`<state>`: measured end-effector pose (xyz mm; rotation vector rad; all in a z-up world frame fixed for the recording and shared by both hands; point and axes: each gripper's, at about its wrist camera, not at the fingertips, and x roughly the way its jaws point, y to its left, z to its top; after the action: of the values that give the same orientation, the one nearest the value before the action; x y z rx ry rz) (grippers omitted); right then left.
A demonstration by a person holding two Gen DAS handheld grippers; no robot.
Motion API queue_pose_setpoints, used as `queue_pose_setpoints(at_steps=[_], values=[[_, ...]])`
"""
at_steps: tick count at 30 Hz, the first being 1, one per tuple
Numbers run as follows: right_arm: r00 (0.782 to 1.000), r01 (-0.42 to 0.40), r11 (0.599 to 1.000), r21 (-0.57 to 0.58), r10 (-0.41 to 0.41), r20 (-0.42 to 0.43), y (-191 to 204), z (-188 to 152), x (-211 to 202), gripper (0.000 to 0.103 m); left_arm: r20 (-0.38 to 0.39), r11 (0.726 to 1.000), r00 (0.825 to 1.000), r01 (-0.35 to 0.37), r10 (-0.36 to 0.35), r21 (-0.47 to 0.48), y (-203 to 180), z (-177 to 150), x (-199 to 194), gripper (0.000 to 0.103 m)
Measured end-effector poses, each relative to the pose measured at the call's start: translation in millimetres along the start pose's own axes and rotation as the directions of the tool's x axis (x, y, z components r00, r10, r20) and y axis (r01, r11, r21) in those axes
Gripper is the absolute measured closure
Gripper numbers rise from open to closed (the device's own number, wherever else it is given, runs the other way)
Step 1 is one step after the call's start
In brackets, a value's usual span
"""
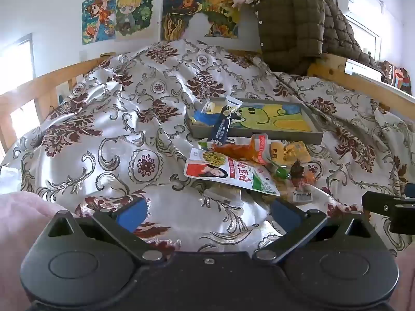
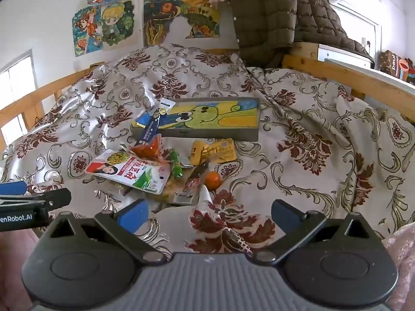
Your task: Organize snacks
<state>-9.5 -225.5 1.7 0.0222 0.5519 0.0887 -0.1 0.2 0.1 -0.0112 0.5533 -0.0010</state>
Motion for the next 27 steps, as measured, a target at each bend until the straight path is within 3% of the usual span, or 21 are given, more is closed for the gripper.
queue_pose_setpoints(at_steps=[27], values=[[1.000,-0.005,1.000,0.002,0.005,-0.003,0.9,-1.7,0.6,0.000,-0.006,1.000,1.000,-0.001,0.001,-0.006,-3.0,-1.4,-3.1,0.001]])
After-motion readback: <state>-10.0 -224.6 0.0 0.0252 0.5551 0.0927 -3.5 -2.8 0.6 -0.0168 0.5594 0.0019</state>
